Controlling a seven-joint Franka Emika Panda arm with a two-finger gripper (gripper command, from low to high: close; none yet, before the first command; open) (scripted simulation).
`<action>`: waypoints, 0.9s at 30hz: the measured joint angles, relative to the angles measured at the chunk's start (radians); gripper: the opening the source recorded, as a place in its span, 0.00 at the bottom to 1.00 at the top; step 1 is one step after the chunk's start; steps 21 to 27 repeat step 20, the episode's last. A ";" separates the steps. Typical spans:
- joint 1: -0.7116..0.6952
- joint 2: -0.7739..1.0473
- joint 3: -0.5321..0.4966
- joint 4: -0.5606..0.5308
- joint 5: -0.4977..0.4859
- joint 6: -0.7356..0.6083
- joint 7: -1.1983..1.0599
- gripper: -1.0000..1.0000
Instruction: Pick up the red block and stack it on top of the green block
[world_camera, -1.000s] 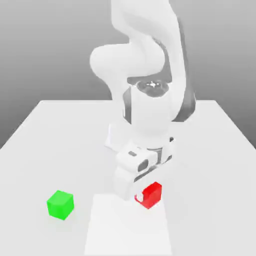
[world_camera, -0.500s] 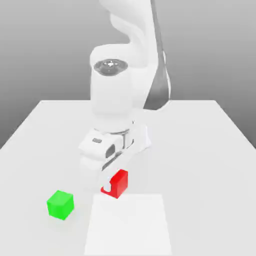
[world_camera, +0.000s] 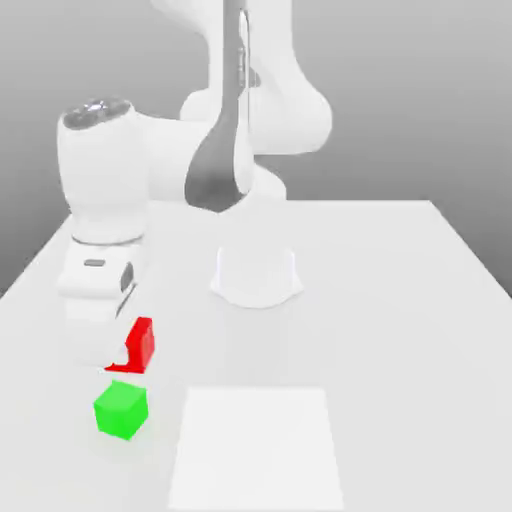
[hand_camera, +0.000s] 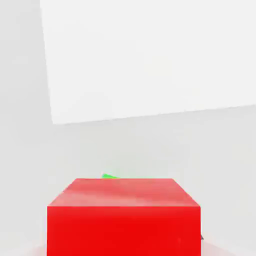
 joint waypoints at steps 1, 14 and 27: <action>-0.001 0.006 -0.001 0.003 0.008 0.002 -0.020 0.00; 0.013 0.168 0.023 0.019 0.192 0.140 -0.168 0.00; -0.008 0.233 0.056 0.015 0.261 0.198 -0.217 1.00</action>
